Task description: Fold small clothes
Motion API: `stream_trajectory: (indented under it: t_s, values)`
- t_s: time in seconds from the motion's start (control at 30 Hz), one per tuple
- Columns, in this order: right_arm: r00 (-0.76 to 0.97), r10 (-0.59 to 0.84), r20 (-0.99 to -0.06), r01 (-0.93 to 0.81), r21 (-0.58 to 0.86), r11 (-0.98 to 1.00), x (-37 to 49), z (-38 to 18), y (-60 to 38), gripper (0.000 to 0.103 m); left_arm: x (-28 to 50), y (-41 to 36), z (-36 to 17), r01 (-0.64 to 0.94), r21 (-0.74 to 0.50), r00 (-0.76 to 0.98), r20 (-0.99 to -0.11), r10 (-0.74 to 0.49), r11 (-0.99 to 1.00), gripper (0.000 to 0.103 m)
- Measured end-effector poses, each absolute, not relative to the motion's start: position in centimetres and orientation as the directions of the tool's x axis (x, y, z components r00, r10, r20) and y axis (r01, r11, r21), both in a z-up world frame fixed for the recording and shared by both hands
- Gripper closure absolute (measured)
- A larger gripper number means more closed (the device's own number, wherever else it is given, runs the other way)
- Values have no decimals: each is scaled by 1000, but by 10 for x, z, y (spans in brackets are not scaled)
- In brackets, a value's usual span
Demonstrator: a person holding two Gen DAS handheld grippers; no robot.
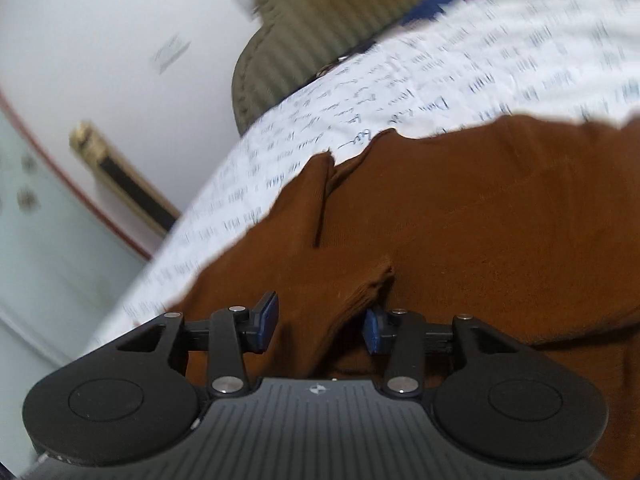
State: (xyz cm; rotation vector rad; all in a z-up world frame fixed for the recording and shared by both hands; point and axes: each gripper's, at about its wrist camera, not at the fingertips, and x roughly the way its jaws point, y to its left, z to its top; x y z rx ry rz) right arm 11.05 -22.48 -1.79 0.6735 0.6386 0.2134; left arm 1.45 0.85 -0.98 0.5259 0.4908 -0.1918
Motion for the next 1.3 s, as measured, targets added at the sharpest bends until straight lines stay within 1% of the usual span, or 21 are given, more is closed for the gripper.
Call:
stream_trajectory:
  t_s: [0.03,0.07,0.1,0.13,0.17,0.3,0.43,0.57,0.67,0.73,0.8,0.9,1.0,1.13,1.2,1.23,1.3]
  values:
    - [786,408,-465,25,683,730,115,-23,-231,58,16,8,-10,294,433,868,-495,-48,852,19]
    - [780,424,-460,40,713,700,119,-27,-235,67,16,11,-11,291,431,868,-494,-47,854,19]
    - [777,429,-461,58,731,680,123,-31,-238,81,18,10,-11,291,428,868,-495,-48,856,19]
    - [770,435,-467,72,741,668,127,-34,-240,89,21,11,-11,292,422,867,-496,-51,858,19]
    - [765,437,-472,78,742,666,132,-35,-240,91,21,10,-10,293,417,865,-499,-53,860,19]
    - [769,428,-474,47,711,702,148,-13,-226,91,38,0,-14,276,419,870,-492,-39,865,19]
    - [809,418,-414,-34,676,736,162,30,-211,91,55,-10,-13,253,409,870,-493,-22,877,19]
    - [877,315,-362,-39,600,799,164,67,-221,91,77,2,-7,184,382,867,-497,33,906,19]
    - [917,196,-348,19,528,849,157,75,-246,91,90,22,-1,101,357,865,-492,95,929,19]
    - [924,119,-364,88,503,860,151,69,-270,91,99,36,2,47,343,860,-492,136,938,19]
    - [917,81,-390,143,512,847,145,58,-292,91,108,48,3,-5,329,852,-493,176,944,19]
    - [899,47,-435,211,526,824,134,33,-317,91,120,63,2,-77,317,836,-496,234,945,19]
    - [885,46,-463,246,549,799,125,5,-327,91,133,74,2,-129,302,818,-507,274,945,19]
    - [874,39,-485,269,548,792,106,-13,-332,91,140,90,3,-180,268,802,-516,299,946,17]
    - [875,33,-483,275,552,787,96,-19,-333,91,142,98,3,-199,261,795,-521,311,945,14]
    - [876,33,-481,276,555,785,92,-22,-334,91,145,102,2,-198,258,791,-529,309,946,13]
    - [875,29,-484,278,550,787,86,-24,-333,91,144,103,1,-178,249,782,-552,291,952,12]
